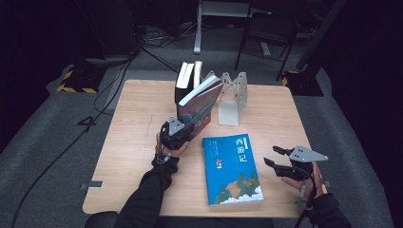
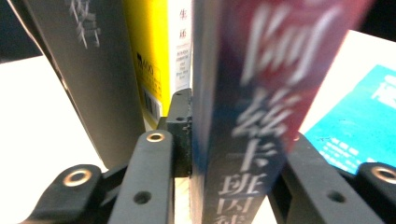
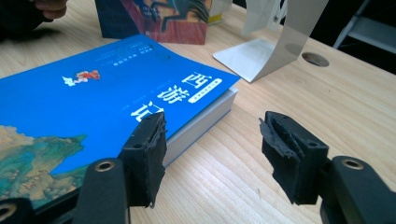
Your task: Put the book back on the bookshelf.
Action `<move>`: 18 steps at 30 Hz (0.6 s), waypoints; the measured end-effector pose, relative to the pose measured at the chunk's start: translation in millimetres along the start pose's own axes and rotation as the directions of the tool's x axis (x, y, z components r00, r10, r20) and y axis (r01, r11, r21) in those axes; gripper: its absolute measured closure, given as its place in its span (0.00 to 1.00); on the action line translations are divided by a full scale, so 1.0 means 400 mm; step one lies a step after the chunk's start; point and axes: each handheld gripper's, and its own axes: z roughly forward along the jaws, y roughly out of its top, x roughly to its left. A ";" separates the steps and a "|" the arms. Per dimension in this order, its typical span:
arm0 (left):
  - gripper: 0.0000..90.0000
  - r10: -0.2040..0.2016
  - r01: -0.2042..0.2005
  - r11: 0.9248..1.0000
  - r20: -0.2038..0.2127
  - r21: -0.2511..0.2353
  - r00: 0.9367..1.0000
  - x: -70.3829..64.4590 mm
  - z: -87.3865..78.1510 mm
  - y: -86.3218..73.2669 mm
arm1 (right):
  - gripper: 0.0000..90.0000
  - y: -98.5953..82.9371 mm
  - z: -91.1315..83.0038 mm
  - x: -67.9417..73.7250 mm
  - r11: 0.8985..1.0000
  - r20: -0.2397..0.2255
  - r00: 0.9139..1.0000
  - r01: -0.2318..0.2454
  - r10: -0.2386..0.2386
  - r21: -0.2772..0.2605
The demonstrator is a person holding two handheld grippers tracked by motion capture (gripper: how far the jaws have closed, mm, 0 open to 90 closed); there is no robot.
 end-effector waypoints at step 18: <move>0.82 -0.092 0.099 0.994 -0.161 0.035 0.983 -0.108 0.126 0.064 | 0.42 -0.024 -0.003 -0.014 0.998 0.029 0.999 -0.035 0.034 0.055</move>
